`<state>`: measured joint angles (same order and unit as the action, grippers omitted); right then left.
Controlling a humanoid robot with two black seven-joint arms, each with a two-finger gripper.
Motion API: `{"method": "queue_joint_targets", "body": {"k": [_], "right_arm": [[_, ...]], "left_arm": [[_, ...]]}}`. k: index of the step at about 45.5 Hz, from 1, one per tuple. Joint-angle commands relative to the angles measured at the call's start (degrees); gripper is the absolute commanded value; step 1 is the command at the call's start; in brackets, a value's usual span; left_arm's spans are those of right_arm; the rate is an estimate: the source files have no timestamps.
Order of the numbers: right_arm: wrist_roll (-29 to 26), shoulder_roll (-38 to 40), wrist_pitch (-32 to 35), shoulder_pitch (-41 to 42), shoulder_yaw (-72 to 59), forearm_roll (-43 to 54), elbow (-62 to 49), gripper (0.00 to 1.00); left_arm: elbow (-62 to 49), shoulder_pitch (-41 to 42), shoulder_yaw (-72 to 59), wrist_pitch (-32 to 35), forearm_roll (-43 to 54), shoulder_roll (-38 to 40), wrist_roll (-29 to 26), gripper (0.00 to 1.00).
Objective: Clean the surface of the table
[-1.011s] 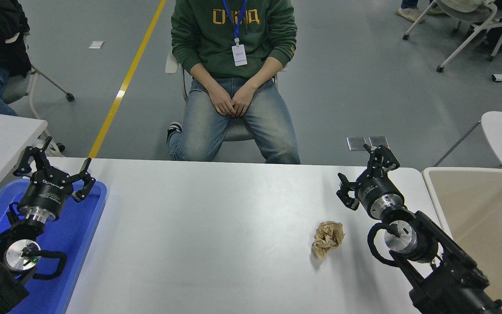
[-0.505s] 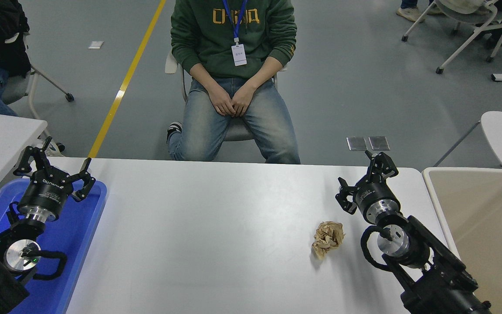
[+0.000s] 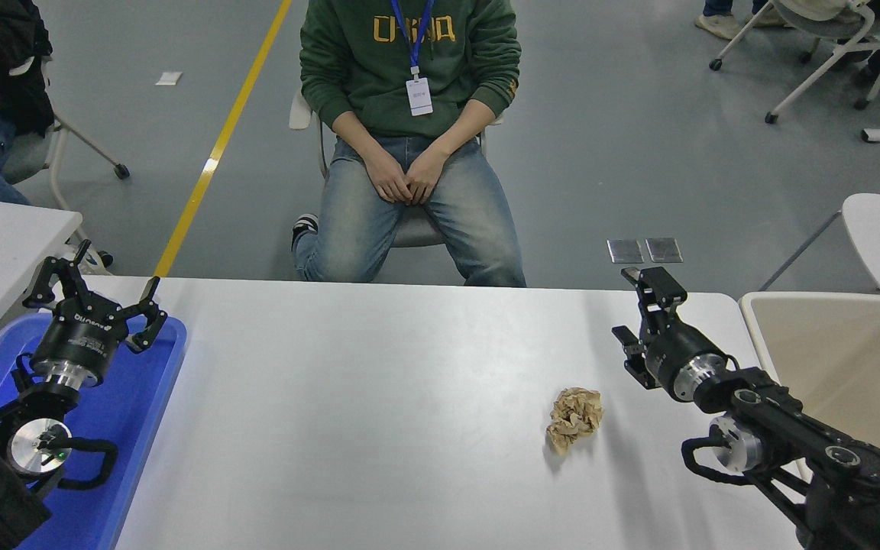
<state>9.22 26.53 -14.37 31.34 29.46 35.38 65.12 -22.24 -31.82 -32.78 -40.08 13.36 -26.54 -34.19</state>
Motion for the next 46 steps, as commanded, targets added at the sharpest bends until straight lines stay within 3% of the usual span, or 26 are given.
{"method": "queue_joint_targets", "body": {"k": [1,15,31,46], "right_arm": [[-0.43,7.92,0.66,8.82,-19.34,5.31,3.08,1.00],[-3.41,11.18,5.58,26.22,-40.87,2.07,6.07,1.00],[-21.17,6.87,8.39,36.25,-50.47,-11.02,9.50,1.00],[-22.05,-2.35,8.39,37.22,-50.64,-19.56,7.92,1.00]], "left_arm": [[0.00,0.00,0.00,0.00,0.00,0.00,0.00,1.00],[0.00,0.00,0.00,0.00,0.00,0.00,0.00,1.00],[0.00,0.00,0.00,0.00,0.00,0.00,0.00,1.00],[0.00,0.00,-0.09,0.00,0.00,0.00,0.00,1.00]]}}
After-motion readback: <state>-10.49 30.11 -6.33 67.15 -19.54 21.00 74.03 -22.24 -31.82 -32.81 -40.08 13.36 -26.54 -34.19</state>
